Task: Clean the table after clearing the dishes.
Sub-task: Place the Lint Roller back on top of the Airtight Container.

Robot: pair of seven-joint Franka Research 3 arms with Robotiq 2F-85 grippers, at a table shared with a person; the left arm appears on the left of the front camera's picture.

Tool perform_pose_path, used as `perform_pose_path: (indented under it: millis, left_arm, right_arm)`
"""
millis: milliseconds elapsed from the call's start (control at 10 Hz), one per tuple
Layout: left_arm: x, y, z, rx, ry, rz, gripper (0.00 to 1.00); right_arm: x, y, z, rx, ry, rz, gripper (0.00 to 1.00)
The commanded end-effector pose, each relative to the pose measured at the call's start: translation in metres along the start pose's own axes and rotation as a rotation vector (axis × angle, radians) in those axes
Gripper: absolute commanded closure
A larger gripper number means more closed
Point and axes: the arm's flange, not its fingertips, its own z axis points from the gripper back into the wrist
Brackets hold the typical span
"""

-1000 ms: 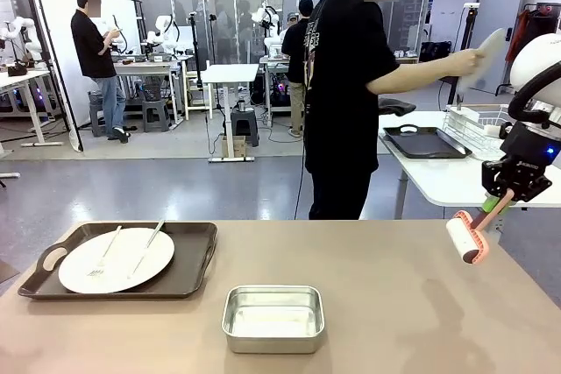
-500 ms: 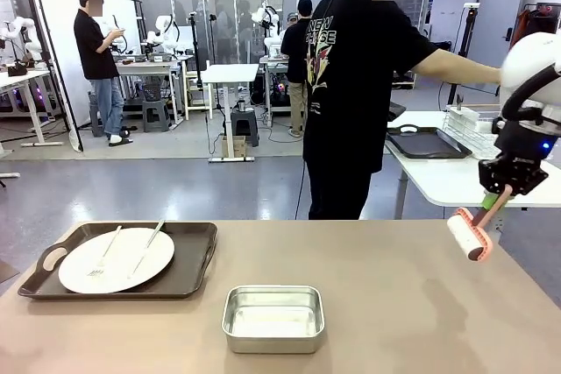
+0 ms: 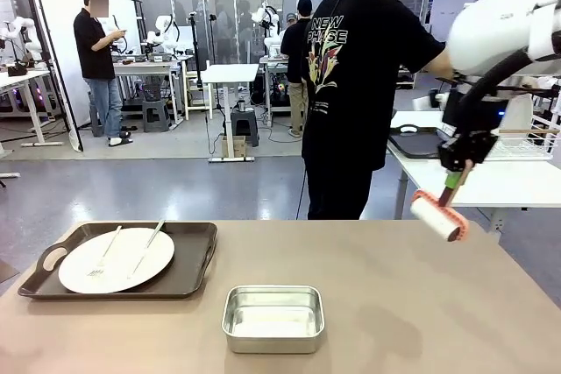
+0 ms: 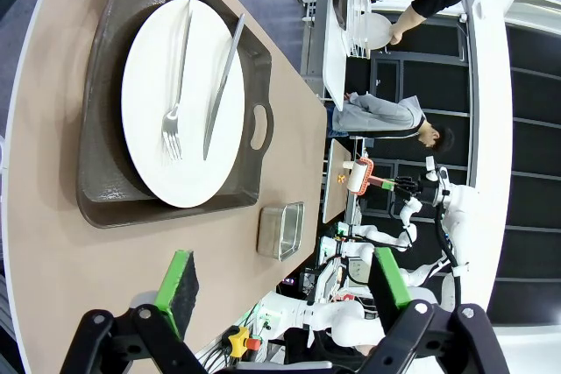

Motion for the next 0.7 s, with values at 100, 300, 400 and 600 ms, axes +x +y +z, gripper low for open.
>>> perform_pose_path:
  millis: [100,300,400,600]
  left_arm:
    - [-0.002,0.000,0.002,-0.002,-0.004,-0.001,0.00]
    - [-0.002,0.000,0.002,-0.002,-0.004,-0.001,0.00]
    - [-0.002,0.000,0.002,-0.002,-0.004,-0.001,0.00]
    - [-0.002,0.000,0.002,-0.002,-0.004,-0.001,0.00]
  right_arm:
    - [0.021,0.065,-0.006,0.013,-0.021,0.325,0.78]
    - [0.035,0.115,-0.010,-0.045,0.015,0.483,0.78]
    - [0.044,0.136,-0.004,-0.043,0.044,0.573,0.78]
    - [0.069,0.184,0.005,-0.057,0.121,0.695,0.78]
